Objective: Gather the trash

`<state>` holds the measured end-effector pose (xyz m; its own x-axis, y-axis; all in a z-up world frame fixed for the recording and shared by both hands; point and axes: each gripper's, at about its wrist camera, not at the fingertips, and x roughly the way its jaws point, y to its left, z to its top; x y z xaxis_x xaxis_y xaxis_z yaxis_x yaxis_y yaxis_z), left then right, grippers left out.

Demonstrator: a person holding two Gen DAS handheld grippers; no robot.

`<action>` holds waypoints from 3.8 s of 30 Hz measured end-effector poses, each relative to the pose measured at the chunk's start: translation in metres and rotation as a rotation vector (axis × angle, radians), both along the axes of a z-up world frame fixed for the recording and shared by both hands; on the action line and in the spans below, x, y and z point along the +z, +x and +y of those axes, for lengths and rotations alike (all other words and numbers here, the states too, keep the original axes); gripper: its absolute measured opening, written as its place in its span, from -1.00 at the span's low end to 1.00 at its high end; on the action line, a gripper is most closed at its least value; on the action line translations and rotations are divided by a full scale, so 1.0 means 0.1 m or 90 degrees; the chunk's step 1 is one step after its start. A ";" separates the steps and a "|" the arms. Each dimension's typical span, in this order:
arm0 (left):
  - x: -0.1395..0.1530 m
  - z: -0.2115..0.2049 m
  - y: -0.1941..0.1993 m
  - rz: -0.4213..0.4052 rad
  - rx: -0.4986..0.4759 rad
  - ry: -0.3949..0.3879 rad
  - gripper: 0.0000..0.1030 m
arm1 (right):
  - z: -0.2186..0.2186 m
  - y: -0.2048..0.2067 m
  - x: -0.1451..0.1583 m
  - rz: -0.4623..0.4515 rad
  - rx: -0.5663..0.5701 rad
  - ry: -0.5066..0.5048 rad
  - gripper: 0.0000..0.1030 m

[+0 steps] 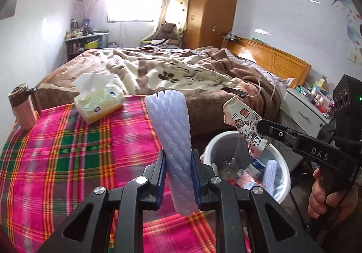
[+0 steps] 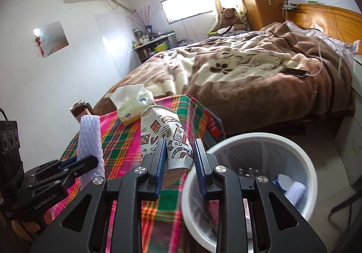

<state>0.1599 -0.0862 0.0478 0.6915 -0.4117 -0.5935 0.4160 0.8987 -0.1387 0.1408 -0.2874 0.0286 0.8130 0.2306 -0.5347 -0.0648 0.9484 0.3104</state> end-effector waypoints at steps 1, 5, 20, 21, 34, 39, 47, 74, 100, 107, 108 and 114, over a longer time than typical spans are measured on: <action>0.00 -0.07 -0.03 0.000 -0.009 -0.001 -0.59 | -0.06 -0.03 -0.01 0.001 -0.012 -0.003 -0.51; -0.03 -0.30 -0.10 0.000 -0.032 0.007 -0.59 | -0.24 -0.12 -0.04 0.011 -0.043 -0.002 -0.51; -0.31 -1.15 -0.20 0.026 -0.111 0.047 -0.58 | -0.79 -0.27 -0.23 0.062 -0.135 -0.040 -0.51; -0.34 -1.19 -0.20 0.026 -0.113 0.053 -0.58 | -0.81 -0.27 -0.25 0.065 -0.138 -0.044 -0.51; -0.54 -1.45 -0.09 0.059 -0.122 0.071 -0.53 | -0.96 -0.20 -0.40 0.101 -0.148 -0.084 -0.49; -0.54 -1.40 -0.07 0.056 -0.104 0.070 -0.07 | -0.97 -0.21 -0.39 0.099 -0.152 -0.080 -0.41; -0.51 -1.33 -0.11 0.054 -0.084 0.073 -0.03 | -0.92 -0.27 -0.41 0.105 -0.151 -0.074 0.01; -0.31 -0.66 -1.03 -0.072 0.035 0.090 0.11 | -0.30 -0.94 -0.25 -0.009 -0.152 -0.081 0.23; -0.33 -0.17 -1.56 -0.100 0.098 0.058 0.24 | 0.21 -1.41 -0.29 -0.063 -0.196 -0.145 0.28; -0.33 -0.17 -1.56 -0.099 0.098 0.059 0.24 | 0.24 -1.45 -0.32 -0.062 -0.195 -0.140 0.28; -0.33 -0.17 -1.57 -0.100 0.099 0.059 0.24 | 0.24 -1.46 -0.32 -0.063 -0.195 -0.139 0.28; -0.33 -0.16 -1.58 -0.102 0.102 0.059 0.24 | 0.24 -1.47 -0.30 -0.062 -0.197 -0.136 0.28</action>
<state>0.0021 -0.1017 0.0150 0.8323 -0.2378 -0.5007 0.2767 0.9609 0.0037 -0.0060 -0.2637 -0.0014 0.8762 -0.1420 -0.4606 0.2149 0.9705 0.1096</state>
